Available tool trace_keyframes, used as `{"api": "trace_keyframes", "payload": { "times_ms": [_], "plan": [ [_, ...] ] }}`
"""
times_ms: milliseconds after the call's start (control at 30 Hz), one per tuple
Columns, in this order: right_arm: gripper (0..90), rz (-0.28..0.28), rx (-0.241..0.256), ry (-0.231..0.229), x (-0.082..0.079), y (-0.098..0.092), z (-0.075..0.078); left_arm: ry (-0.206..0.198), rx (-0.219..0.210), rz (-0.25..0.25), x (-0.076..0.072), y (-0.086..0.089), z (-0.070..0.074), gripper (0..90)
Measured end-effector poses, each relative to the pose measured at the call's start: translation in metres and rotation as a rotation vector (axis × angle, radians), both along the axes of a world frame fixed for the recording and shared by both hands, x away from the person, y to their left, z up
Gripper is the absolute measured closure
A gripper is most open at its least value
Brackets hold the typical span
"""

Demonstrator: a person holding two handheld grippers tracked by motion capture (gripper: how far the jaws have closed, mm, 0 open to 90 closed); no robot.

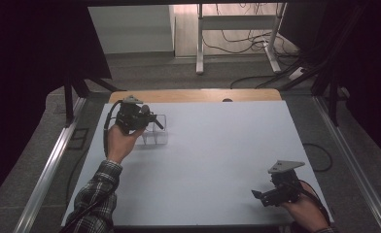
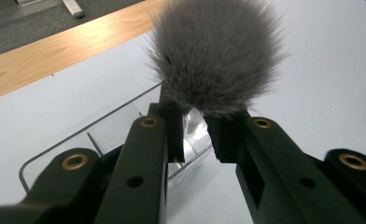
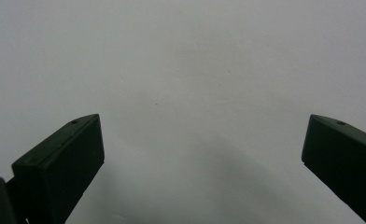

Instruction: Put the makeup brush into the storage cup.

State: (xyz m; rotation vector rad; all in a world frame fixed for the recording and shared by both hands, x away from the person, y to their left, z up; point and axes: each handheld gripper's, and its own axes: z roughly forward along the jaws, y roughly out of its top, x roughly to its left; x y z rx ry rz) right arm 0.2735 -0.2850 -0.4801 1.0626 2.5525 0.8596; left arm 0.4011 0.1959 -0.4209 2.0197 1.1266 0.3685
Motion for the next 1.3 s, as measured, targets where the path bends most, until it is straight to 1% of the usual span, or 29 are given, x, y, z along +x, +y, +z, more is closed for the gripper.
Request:
{"api": "trace_keyframes", "payload": {
  "times_ms": [200, 333, 700, 767, 800, 833, 867, 933, 967, 1000, 1033, 1067, 1167, 1300],
  "plan": [
    [0.0, 0.000, -0.002, 0.003, 0.000, 0.000, 0.000, 0.009, 0.003, 0.006, 0.003, -0.003, -0.006, 77.0],
    [0.0, 0.004, -0.001, 0.002, 0.000, 0.000, 0.000, 0.015, 0.018, 0.001, 0.004, -0.005, -0.010, 77.0],
    [0.0, 0.005, -0.005, 0.006, 0.000, 0.001, -0.001, 0.035, 0.028, -0.005, 0.008, -0.010, -0.021, 76.9],
    [0.0, 0.006, -0.004, 0.006, 0.000, 0.001, -0.001, 0.025, 0.027, -0.007, 0.007, -0.010, -0.021, 75.2],
    [0.0, 0.005, -0.004, 0.006, 0.000, 0.001, -0.001, 0.008, 0.012, -0.009, 0.007, -0.010, -0.019, 65.8],
    [0.0, 0.005, -0.004, 0.006, 0.000, 0.001, -0.001, 0.001, 0.012, -0.013, 0.007, -0.010, -0.018, 45.7],
    [0.0, 0.005, -0.004, 0.006, 0.000, 0.001, -0.001, -0.010, 0.020, -0.014, 0.007, -0.010, -0.016, 38.9],
    [0.0, 0.005, -0.005, 0.006, 0.000, 0.001, -0.001, -0.028, 0.041, -0.014, 0.007, -0.011, -0.013, 20.0],
    [0.0, 0.009, -0.005, 0.004, 0.000, 0.001, -0.001, -0.027, 0.049, -0.009, 0.007, -0.012, -0.012, 12.6],
    [0.0, 0.009, -0.005, 0.003, 0.000, 0.001, -0.001, -0.020, 0.048, -0.009, 0.007, -0.012, -0.012, 7.4],
    [0.0, 0.009, -0.006, 0.003, 0.000, 0.001, -0.001, -0.010, 0.048, -0.008, 0.007, -0.012, -0.012, 3.0],
    [0.0, 0.009, -0.005, 0.003, 0.000, 0.001, -0.001, -0.011, 0.058, -0.012, 0.007, -0.012, -0.012, 0.3],
    [0.0, 0.008, -0.005, 0.002, 0.000, 0.001, -0.001, -0.009, 0.064, -0.022, 0.006, -0.012, -0.012, 0.0],
    [0.0, 0.005, -0.004, 0.003, 0.000, 0.001, 0.000, -0.002, 0.057, -0.040, 0.004, -0.013, -0.013, 0.0]
  ]
}}
